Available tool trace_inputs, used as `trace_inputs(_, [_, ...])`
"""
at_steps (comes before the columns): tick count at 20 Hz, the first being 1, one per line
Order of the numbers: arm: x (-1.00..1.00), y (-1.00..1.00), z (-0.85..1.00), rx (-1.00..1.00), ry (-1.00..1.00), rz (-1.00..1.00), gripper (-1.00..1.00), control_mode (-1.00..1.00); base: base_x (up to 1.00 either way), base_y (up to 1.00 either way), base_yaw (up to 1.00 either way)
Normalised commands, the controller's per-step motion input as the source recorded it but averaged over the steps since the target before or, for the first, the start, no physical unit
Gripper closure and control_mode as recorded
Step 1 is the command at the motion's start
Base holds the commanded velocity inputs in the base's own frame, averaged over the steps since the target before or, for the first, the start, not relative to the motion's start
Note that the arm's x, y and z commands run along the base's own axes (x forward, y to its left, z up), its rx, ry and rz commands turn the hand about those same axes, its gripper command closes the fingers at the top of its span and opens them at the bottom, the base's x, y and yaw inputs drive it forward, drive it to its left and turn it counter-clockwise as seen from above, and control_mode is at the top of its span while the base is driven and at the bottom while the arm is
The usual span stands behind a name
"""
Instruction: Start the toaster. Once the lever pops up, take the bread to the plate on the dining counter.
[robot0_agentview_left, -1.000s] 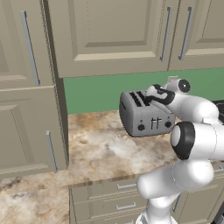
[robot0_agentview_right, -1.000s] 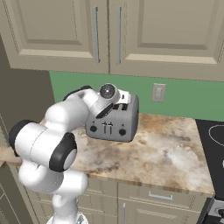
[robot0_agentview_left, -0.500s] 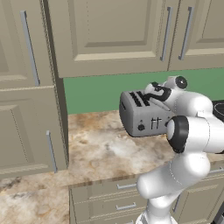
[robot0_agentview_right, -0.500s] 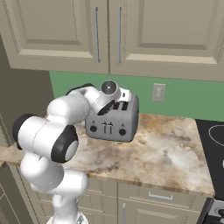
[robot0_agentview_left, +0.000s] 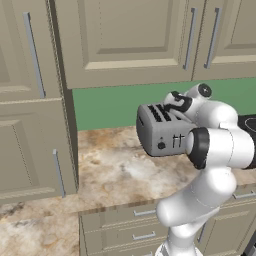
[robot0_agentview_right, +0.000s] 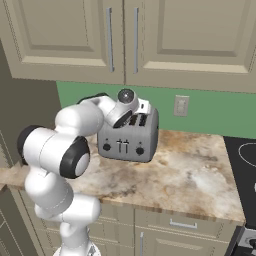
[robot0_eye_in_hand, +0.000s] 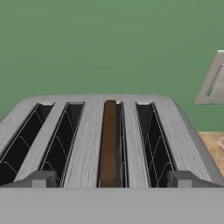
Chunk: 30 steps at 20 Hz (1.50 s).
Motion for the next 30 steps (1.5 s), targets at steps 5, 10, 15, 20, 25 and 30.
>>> trace_inputs(5, [0.03,0.00,-0.02,0.00,0.02,0.00,-1.00,-1.00,0.00,0.00,0.00])
trace_inputs(10, [0.02,0.00,-0.04,0.00,0.01,0.00,-1.00,-1.00,0.00,0.00,0.00])
trace_inputs(15, [0.08,0.01,-0.06,0.00,0.00,0.00,-1.00,-1.00,0.00,0.00,0.00])
trace_inputs(20, [0.11,0.00,-0.04,0.00,0.00,0.00,-1.00,-1.00,0.00,0.00,0.00])
trace_inputs(25, [0.08,0.00,-0.02,0.00,0.00,0.00,-1.00,-1.00,0.00,0.00,0.00])
trace_inputs(30, [0.07,0.00,-0.01,0.00,0.00,0.00,-1.00,-1.00,0.00,0.00,0.00])
